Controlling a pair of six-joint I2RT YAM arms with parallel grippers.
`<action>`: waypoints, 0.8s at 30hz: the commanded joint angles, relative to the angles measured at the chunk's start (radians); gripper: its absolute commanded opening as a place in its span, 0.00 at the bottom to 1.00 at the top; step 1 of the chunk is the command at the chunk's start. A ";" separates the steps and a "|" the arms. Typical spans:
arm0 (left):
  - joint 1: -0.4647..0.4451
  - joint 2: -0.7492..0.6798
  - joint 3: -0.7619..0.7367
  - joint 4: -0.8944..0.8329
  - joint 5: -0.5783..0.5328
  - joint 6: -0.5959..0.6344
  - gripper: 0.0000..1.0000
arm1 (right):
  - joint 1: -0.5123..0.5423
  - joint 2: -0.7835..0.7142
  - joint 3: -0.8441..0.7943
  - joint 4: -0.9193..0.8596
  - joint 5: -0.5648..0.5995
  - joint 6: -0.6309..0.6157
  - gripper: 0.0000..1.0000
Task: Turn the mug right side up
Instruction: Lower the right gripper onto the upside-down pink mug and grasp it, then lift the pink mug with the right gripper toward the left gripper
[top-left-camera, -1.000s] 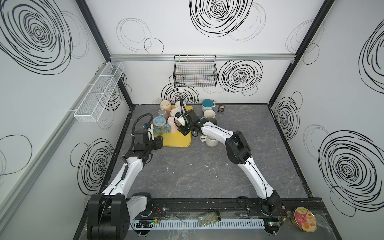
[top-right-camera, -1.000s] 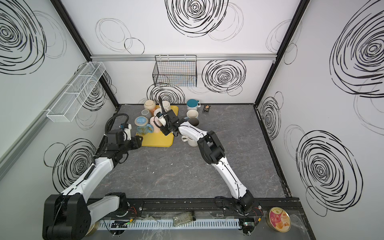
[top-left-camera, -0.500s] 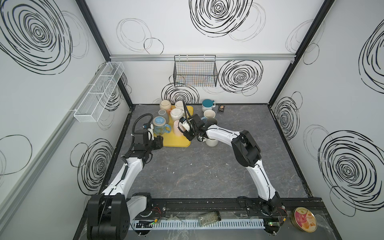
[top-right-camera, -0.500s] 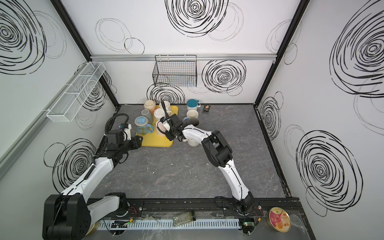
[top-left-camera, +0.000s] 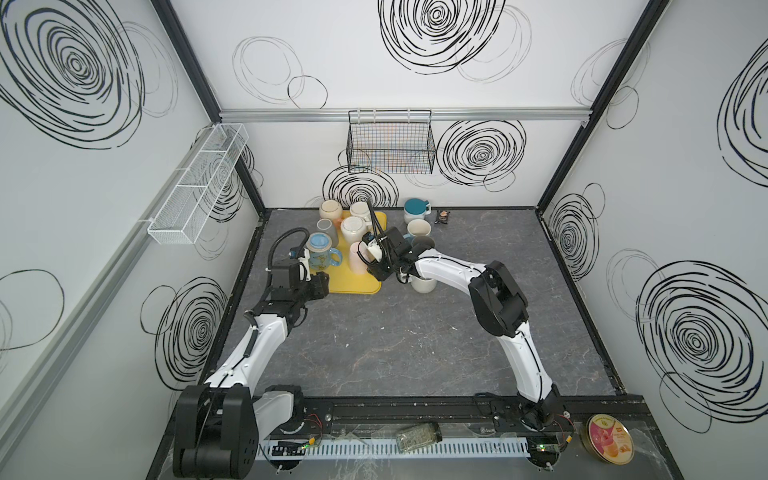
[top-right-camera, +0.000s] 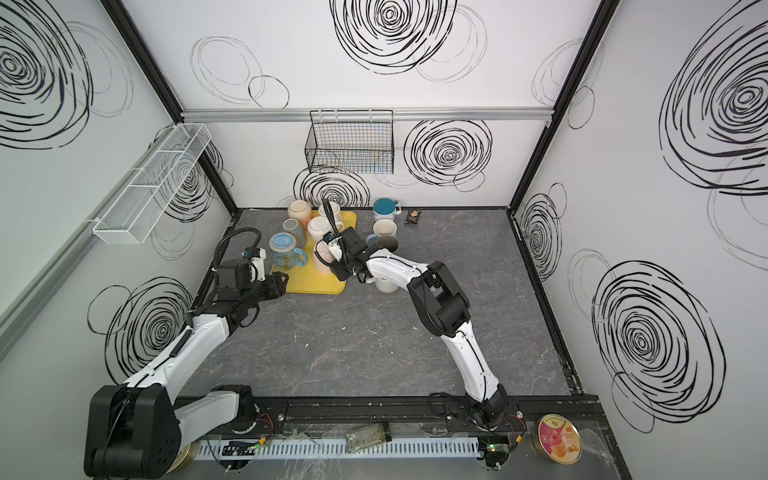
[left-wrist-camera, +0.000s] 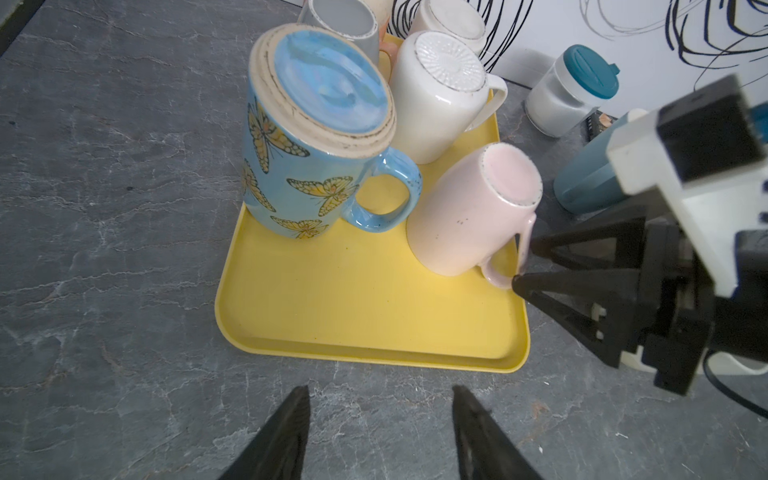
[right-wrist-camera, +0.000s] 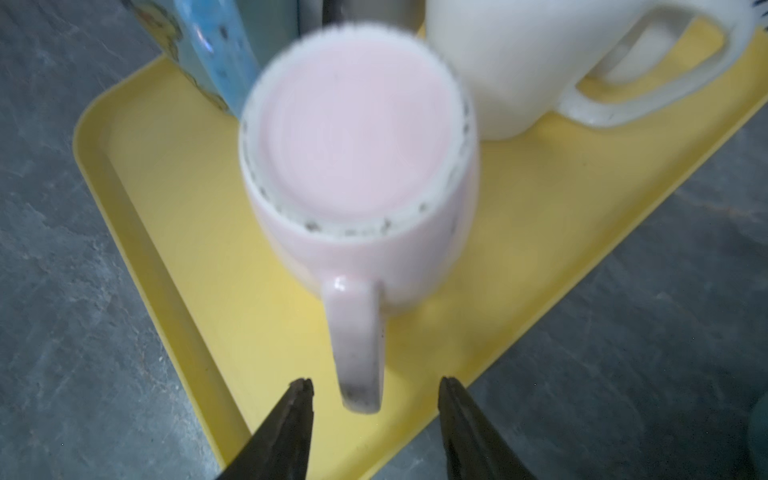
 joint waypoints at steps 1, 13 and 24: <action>-0.016 0.005 -0.005 0.051 -0.008 -0.010 0.58 | 0.005 0.038 0.082 -0.049 0.014 0.005 0.52; -0.008 0.018 -0.022 0.117 0.034 -0.048 0.57 | 0.007 0.157 0.277 -0.196 0.009 -0.056 0.37; -0.077 -0.048 -0.008 0.013 -0.069 0.012 0.58 | 0.010 0.155 0.352 -0.236 0.058 -0.086 0.01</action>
